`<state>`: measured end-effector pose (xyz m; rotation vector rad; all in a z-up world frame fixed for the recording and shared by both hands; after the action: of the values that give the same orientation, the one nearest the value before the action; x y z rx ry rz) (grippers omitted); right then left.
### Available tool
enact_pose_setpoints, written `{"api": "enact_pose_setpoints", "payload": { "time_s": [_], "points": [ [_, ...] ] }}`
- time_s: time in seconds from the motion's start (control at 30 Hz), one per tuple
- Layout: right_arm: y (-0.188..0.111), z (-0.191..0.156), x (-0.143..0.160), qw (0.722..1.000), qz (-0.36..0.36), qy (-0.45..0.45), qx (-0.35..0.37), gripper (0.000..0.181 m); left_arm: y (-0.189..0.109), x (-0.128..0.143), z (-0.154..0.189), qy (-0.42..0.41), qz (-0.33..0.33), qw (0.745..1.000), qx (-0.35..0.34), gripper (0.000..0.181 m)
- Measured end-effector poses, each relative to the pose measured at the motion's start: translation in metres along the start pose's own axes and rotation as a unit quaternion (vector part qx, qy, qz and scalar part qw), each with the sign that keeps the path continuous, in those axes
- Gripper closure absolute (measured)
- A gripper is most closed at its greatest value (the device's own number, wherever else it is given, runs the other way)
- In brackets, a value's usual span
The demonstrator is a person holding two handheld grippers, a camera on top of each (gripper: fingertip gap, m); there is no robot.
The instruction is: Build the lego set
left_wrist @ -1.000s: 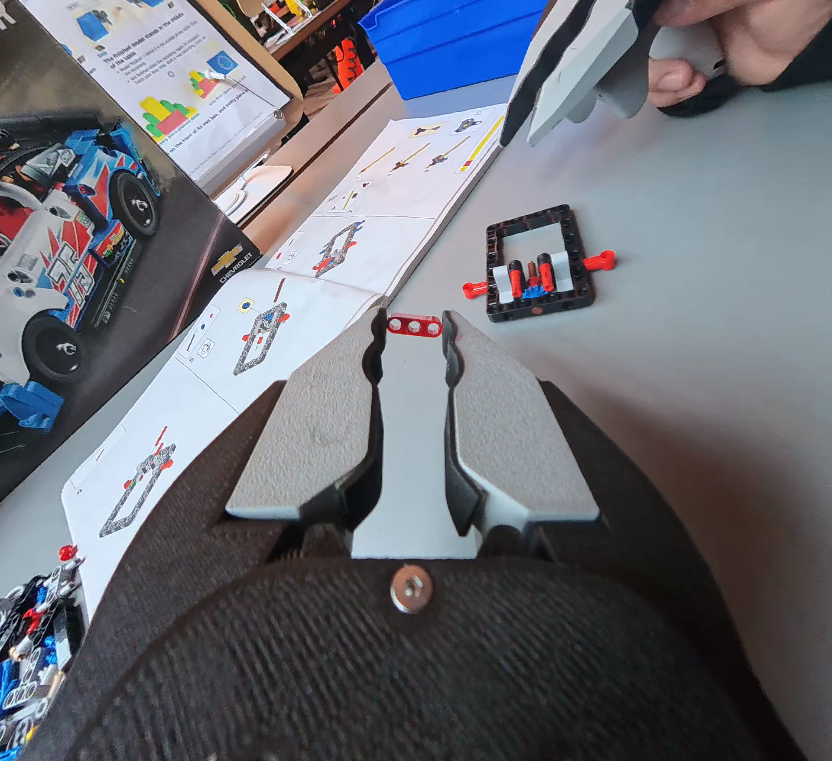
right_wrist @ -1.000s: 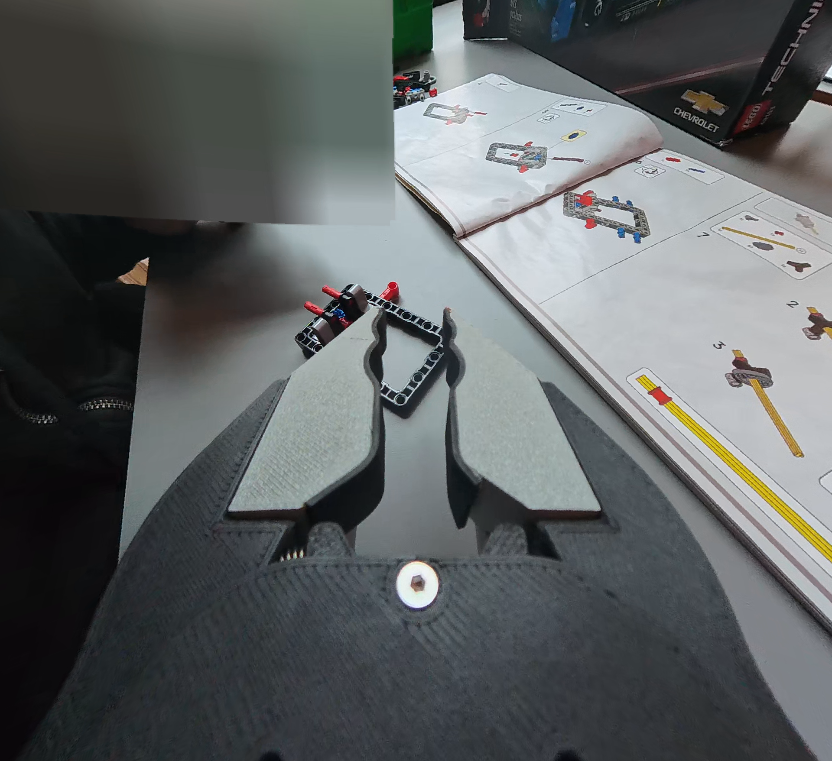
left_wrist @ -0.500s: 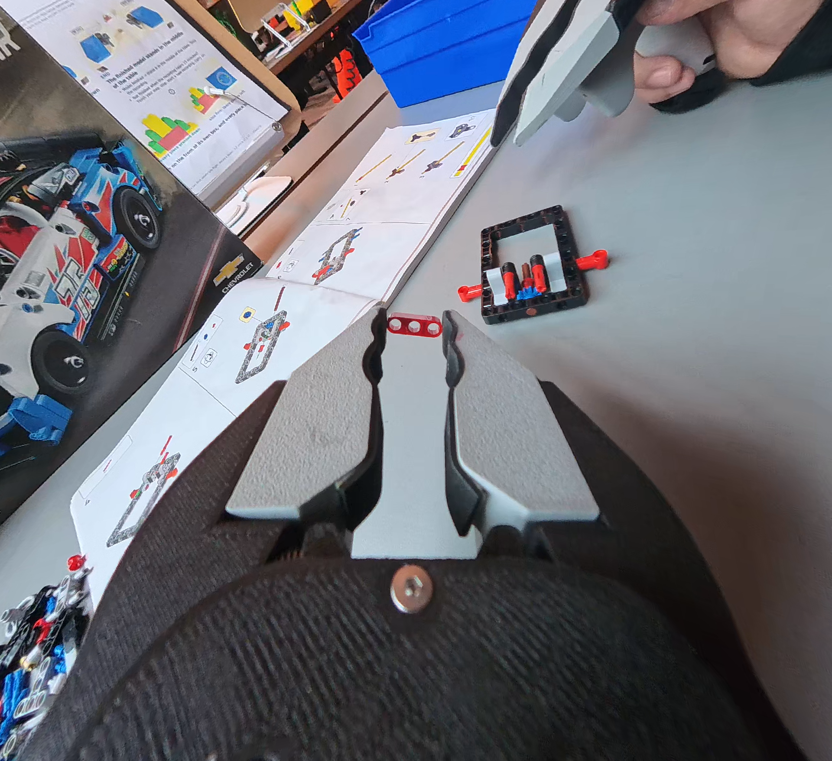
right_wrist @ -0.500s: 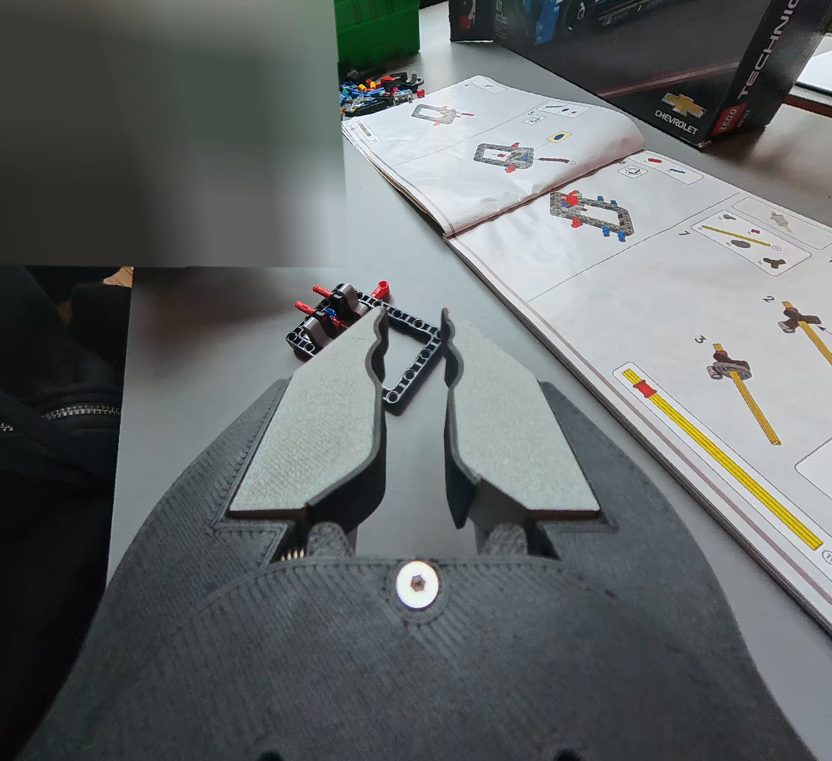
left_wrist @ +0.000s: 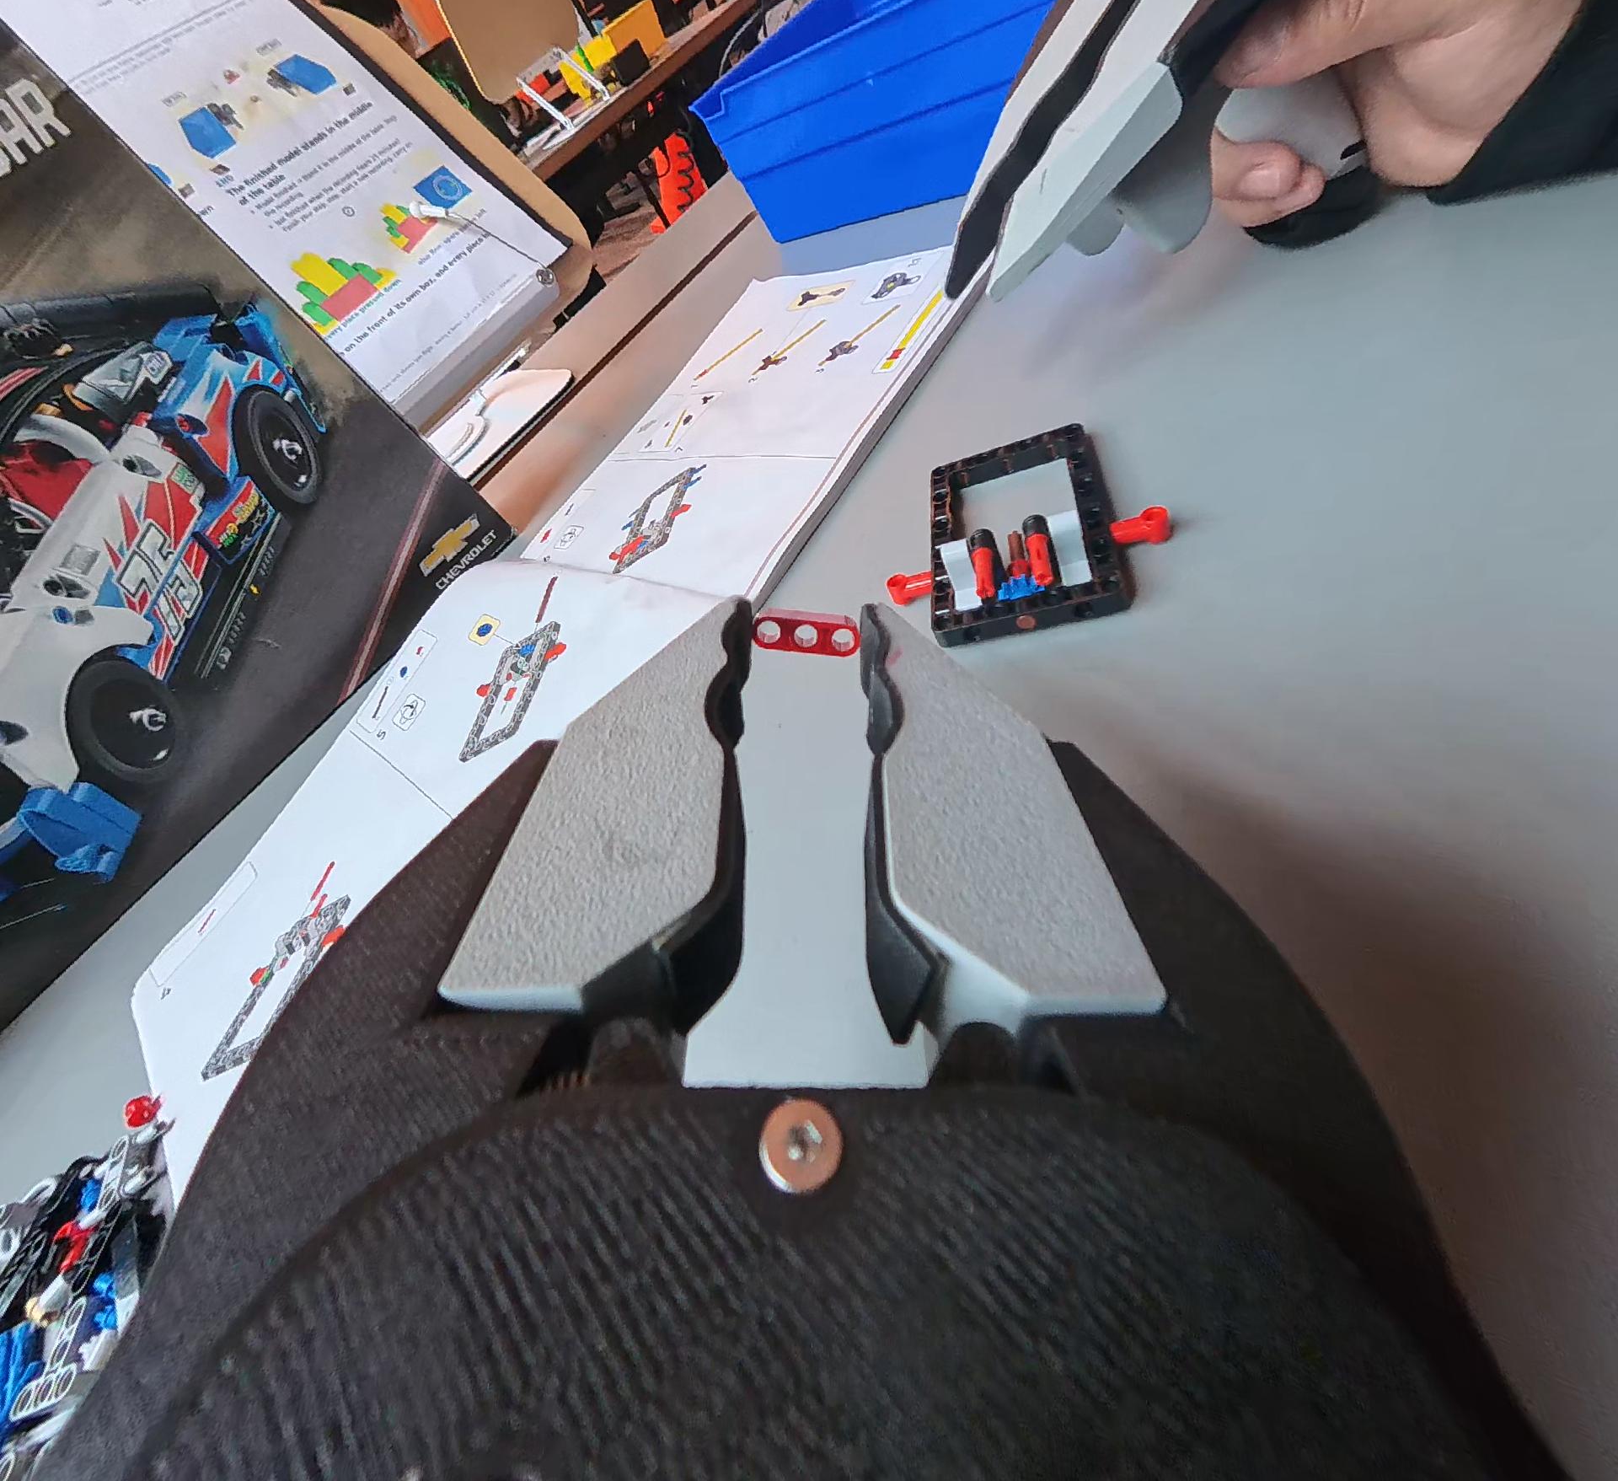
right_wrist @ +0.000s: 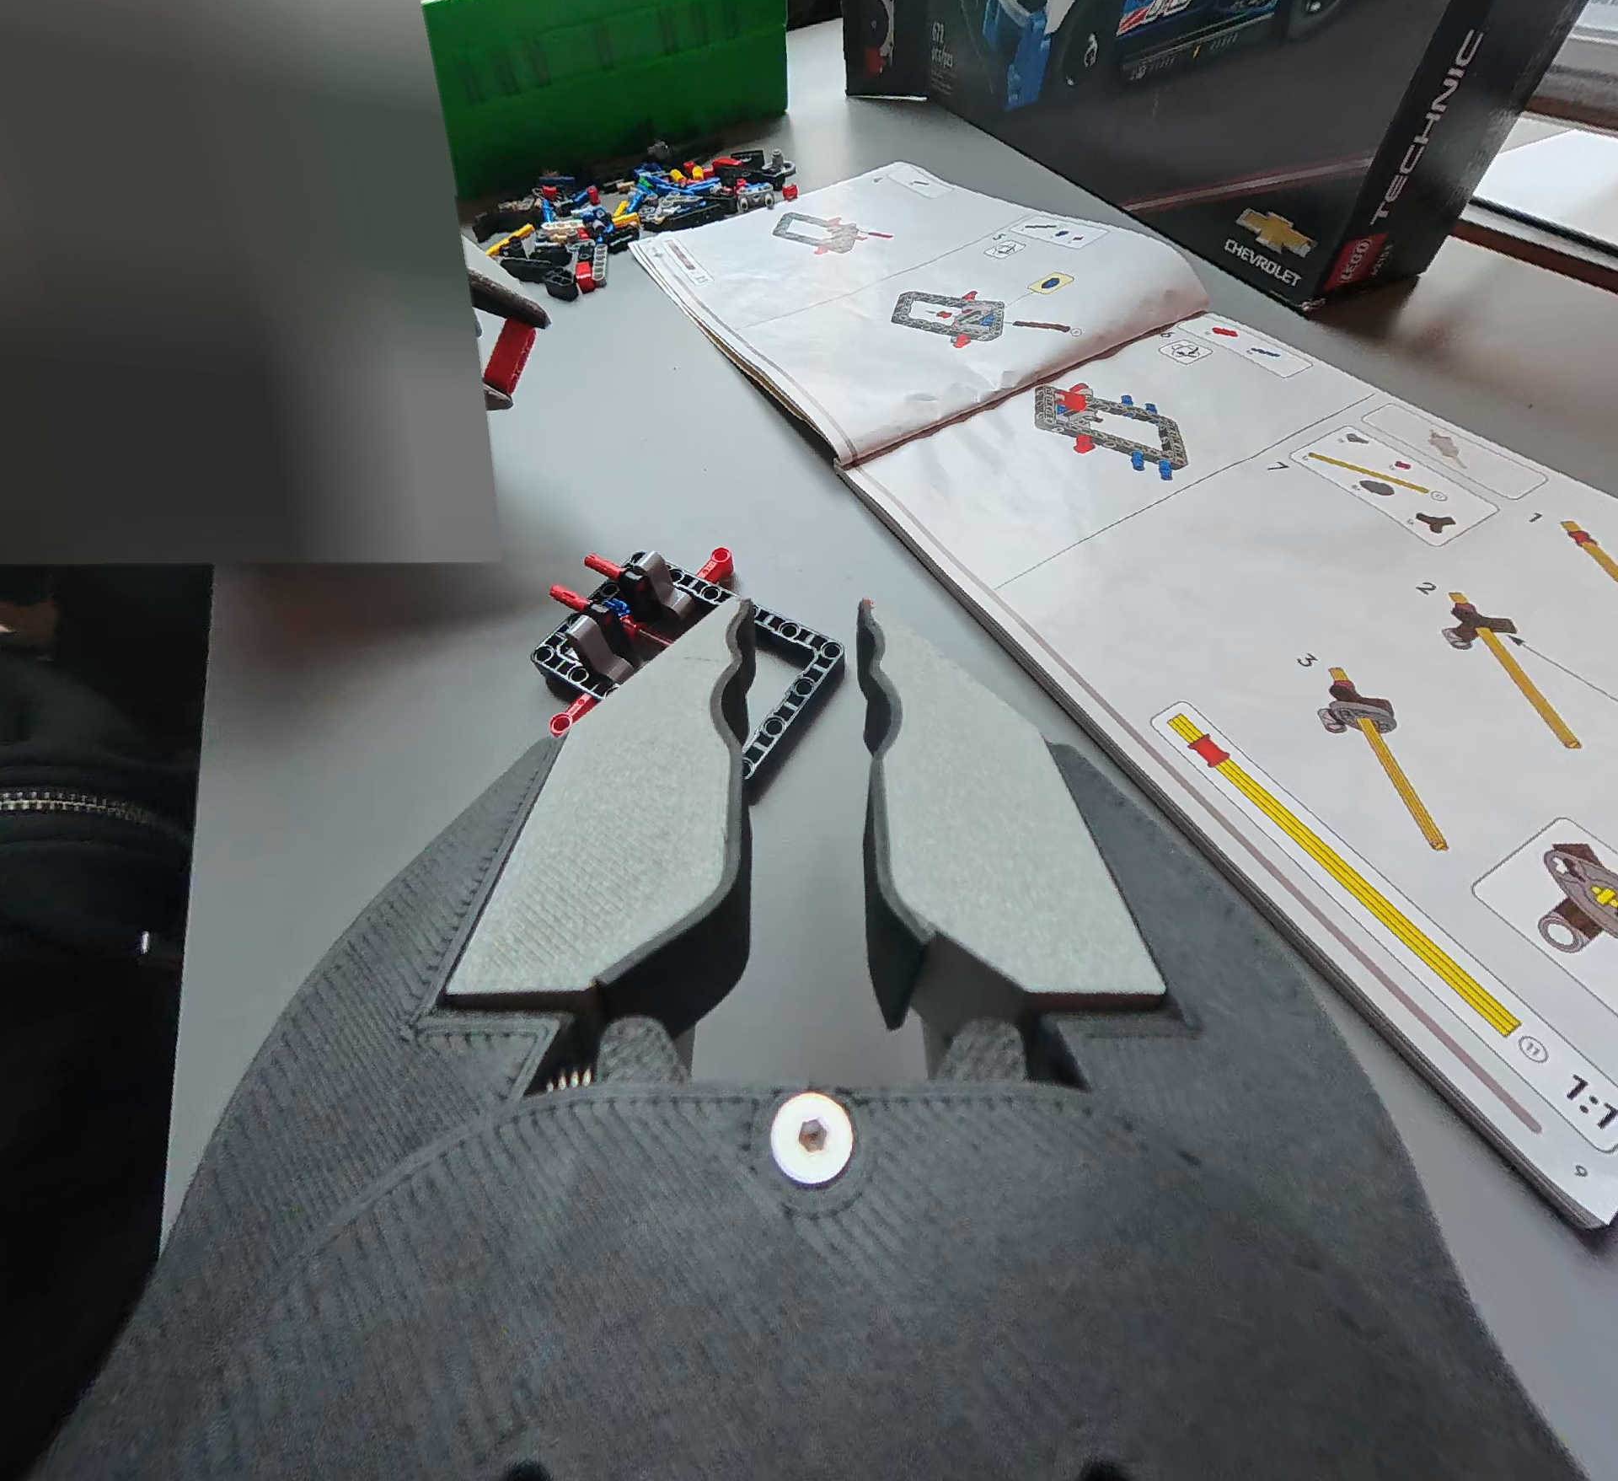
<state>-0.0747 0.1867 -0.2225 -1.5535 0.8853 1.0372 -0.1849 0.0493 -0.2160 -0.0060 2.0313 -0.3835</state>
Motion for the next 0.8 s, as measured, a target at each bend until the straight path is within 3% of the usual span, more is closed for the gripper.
{"api": "enact_pose_setpoints", "payload": {
  "time_s": [0.17, 0.47, 0.67, 0.8],
  "points": [
    [-0.001, -0.002, -0.001, 1.0, 0.006, 0.006, -0.013, 0.16, -0.001, -0.003, 0.002, -0.002, 0.013, 1.0, 0.01, 0.158],
    [0.001, -0.01, 0.0, 0.999, 0.003, -0.005, -0.034, 0.16, 0.0, -0.013, 0.032, 0.034, 0.036, 0.995, 0.09, 0.159],
    [0.003, -0.037, -0.004, 0.992, 0.014, -0.011, -0.123, 0.161, -0.009, -0.035, 0.04, -0.021, 0.123, 0.981, 0.15, 0.159],
    [0.004, -0.052, -0.008, 0.987, 0.013, 0.006, -0.163, 0.157, -0.009, -0.03, 0.04, 0.01, 0.103, 0.986, 0.132, 0.159]
  ]
}}
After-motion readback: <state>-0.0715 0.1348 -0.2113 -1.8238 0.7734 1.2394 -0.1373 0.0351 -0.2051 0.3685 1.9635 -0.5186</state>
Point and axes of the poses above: each gripper's, where its closed fingertips meet, y out along the fingers, x out of its underside, z = x × y across the jaws, the point moved 3 cm from there along -y, back along the fingers, and after that the axes turned 1 degree about x, right-handed, at the moved point
